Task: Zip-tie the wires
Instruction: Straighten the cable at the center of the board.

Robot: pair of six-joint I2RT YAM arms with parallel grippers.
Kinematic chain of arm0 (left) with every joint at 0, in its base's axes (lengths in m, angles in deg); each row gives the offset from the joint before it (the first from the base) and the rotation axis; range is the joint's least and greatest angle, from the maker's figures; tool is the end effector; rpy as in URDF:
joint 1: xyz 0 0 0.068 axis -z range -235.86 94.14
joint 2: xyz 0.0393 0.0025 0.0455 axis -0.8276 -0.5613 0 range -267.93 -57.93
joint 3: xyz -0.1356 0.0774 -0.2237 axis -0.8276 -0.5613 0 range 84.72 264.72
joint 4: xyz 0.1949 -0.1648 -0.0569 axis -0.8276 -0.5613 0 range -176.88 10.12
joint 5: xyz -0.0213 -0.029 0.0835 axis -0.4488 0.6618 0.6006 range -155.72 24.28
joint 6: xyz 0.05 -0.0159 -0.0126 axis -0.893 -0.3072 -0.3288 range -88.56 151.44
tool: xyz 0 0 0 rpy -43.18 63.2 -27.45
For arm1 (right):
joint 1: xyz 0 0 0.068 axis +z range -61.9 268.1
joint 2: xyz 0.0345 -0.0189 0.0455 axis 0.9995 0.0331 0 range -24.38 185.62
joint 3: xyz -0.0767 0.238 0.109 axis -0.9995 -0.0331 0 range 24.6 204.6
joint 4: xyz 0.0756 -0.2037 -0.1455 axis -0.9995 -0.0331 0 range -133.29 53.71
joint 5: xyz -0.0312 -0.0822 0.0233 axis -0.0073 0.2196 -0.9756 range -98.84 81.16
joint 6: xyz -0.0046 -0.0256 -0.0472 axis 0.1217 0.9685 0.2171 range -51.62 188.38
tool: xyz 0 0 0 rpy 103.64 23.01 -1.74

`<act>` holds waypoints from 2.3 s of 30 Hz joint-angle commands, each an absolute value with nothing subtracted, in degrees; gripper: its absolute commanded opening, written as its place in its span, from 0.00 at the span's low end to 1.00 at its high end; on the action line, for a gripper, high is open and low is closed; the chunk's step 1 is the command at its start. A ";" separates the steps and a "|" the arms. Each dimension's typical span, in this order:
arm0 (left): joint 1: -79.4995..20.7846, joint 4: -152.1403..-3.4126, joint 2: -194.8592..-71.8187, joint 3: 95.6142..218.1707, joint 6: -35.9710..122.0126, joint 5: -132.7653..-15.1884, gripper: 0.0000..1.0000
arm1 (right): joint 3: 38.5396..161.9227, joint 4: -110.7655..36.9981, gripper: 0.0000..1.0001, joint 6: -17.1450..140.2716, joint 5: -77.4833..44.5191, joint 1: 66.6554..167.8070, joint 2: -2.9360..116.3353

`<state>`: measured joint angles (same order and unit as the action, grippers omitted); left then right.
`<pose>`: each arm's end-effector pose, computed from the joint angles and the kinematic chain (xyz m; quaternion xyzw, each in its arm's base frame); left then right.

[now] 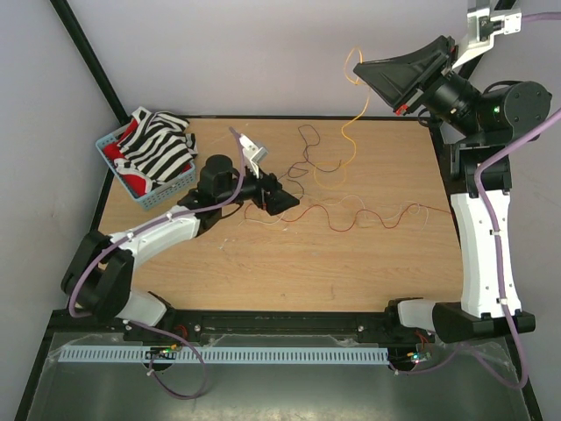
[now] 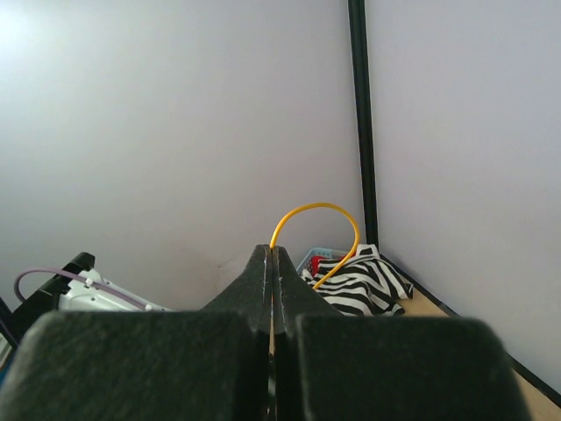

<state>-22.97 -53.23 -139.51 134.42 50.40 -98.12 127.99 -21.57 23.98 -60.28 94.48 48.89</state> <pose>0.2623 -0.1923 0.2867 0.2727 0.6813 -0.4683 0.4921 0.1898 0.0492 0.6091 -0.2662 0.4576 0.5072 0.6801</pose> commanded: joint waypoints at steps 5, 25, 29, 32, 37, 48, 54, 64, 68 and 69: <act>-22.55 -44.21 -143.53 133.91 55.41 -95.67 0.99 | 127.07 -19.09 0.01 23.09 -60.07 94.61 46.57; -23.23 -39.54 -158.87 142.97 60.67 -96.13 0.97 | 125.29 -18.63 0.02 23.53 -59.16 94.62 43.07; -22.87 -36.95 -160.64 143.60 62.07 -97.79 0.95 | 124.22 -17.64 0.02 22.81 -59.02 94.66 42.77; -22.27 -34.74 -162.96 145.32 63.91 -99.45 0.94 | 123.36 -16.07 0.02 21.67 -59.04 94.66 42.29; -21.00 -33.88 -167.02 149.10 65.92 -101.52 0.94 | 122.87 -15.81 0.02 21.44 -58.92 94.63 41.51; -18.76 -27.49 -172.03 153.79 70.39 -106.26 0.94 | 121.42 -15.19 0.03 21.25 -58.33 94.65 40.33; -18.09 -19.57 -171.50 152.92 73.01 -109.20 0.94 | 120.33 -14.72 0.03 21.04 -58.05 94.64 40.20; -14.74 -15.74 -168.69 150.78 69.60 -111.79 0.95 | 118.98 -11.73 0.03 18.42 -57.62 94.61 40.45; -13.88 -15.72 -168.74 151.03 69.00 -111.41 0.95 | 118.40 -9.98 0.03 16.87 -57.96 94.67 40.57; -13.71 -15.73 -168.92 151.17 68.99 -111.22 0.95 | 118.30 -9.59 0.03 16.48 -58.08 94.62 40.46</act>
<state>-14.45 -19.02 -171.16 151.09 70.66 -110.42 118.55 -14.51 19.21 -57.90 94.48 40.98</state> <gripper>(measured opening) 0.944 0.030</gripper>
